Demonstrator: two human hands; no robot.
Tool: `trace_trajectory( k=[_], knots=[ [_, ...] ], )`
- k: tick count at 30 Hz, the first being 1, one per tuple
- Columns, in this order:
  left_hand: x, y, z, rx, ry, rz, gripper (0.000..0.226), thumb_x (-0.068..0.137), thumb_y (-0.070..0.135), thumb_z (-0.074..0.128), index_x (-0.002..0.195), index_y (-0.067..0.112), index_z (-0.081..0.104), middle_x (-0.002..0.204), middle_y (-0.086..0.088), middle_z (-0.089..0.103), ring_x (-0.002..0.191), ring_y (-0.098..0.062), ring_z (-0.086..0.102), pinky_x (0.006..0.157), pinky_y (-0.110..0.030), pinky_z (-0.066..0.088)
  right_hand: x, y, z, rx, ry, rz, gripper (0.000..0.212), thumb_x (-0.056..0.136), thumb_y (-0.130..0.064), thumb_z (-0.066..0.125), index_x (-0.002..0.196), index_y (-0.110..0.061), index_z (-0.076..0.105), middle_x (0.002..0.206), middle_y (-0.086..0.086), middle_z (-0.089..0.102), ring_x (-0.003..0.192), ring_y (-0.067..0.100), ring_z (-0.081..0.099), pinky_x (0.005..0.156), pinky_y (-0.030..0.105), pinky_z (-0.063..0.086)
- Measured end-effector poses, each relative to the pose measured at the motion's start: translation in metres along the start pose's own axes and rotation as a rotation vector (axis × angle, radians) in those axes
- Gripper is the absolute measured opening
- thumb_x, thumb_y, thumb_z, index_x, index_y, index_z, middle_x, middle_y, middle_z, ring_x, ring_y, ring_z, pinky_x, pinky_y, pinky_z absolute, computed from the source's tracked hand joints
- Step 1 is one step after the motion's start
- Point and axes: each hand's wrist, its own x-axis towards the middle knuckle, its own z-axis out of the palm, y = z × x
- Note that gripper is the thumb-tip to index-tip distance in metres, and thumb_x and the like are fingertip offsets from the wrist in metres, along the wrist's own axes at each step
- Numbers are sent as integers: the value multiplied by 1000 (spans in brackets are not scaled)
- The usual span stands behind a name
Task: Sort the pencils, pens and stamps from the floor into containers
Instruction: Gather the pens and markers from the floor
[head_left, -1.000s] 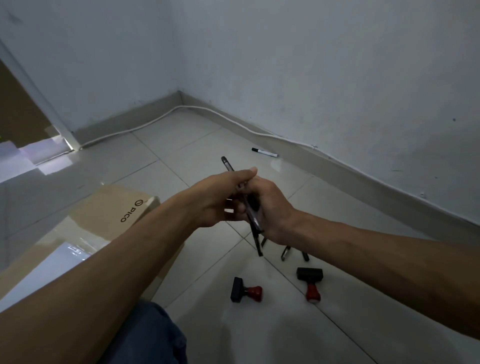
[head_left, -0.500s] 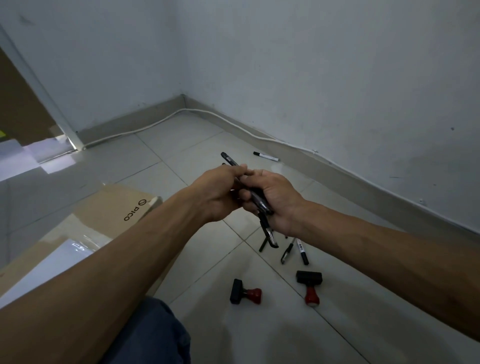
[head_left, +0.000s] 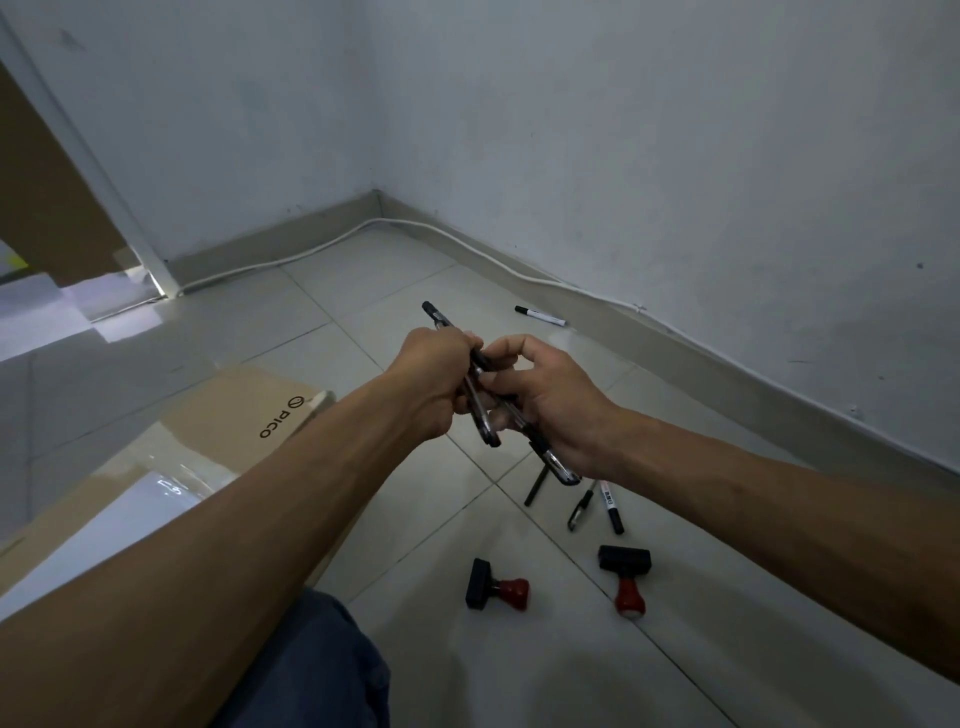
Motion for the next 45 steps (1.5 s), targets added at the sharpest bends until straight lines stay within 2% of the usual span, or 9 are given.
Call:
trace_trajectory(
  k=[6,10,13,18,22,26,31,37,45],
  knots=[
    [3,8,-5,-259,106,13,22,108,8,32,122,4,50,87,-10,71,79,-24,75,72,-42,62,-1,11,-4,-23,113,66,21,92,10,67,95,-6,55,82,21,72,71,27,76,55,27,57],
    [9,10,-13,-231,190,-11,20,105,6,33,113,6,51,76,-5,51,56,-15,48,67,-36,61,3,13,-8,3,260,74,4,92,7,68,94,3,66,82,21,71,63,17,73,56,22,56],
    [0,8,-13,-110,70,-82,18,107,8,37,103,5,54,75,-5,53,57,-14,49,61,-35,56,9,6,-10,168,305,-6,15,96,3,61,109,9,67,90,22,76,85,25,79,79,30,63],
    [-18,1,1,127,-168,-148,24,109,13,39,119,3,59,102,-18,71,89,-28,73,82,-48,63,15,-9,-2,210,196,-122,34,103,-12,52,133,3,58,127,19,71,116,20,72,106,36,53],
    [-22,2,4,116,-226,-119,28,108,10,35,104,4,62,89,-16,66,70,-23,62,68,-40,60,14,-10,2,66,194,-166,35,95,-22,60,127,-9,67,129,9,72,122,16,68,111,42,49],
    [-20,6,0,51,-205,-115,28,106,13,34,89,11,56,66,-5,54,49,-16,44,52,-31,44,11,-5,-5,27,234,-178,33,92,-22,64,122,-12,71,126,11,73,122,21,67,112,44,49],
    [-16,5,-2,53,-248,-92,37,107,43,50,78,18,53,56,4,40,44,-11,34,44,-25,37,13,-3,-9,36,166,-152,32,102,-19,55,130,-10,68,126,5,74,123,18,67,110,51,50],
    [-13,5,-2,62,-261,-74,32,104,37,60,79,19,52,51,8,34,42,-8,30,39,-22,34,20,-5,-17,-48,92,-104,30,103,-28,57,131,-19,63,121,8,71,105,24,73,94,45,61],
    [-7,4,-4,18,-231,-60,34,100,34,67,78,22,44,49,8,34,41,-8,30,41,-23,38,38,36,-107,-398,320,485,37,101,-29,62,131,-7,59,106,16,66,90,30,69,70,39,57]
  ],
)
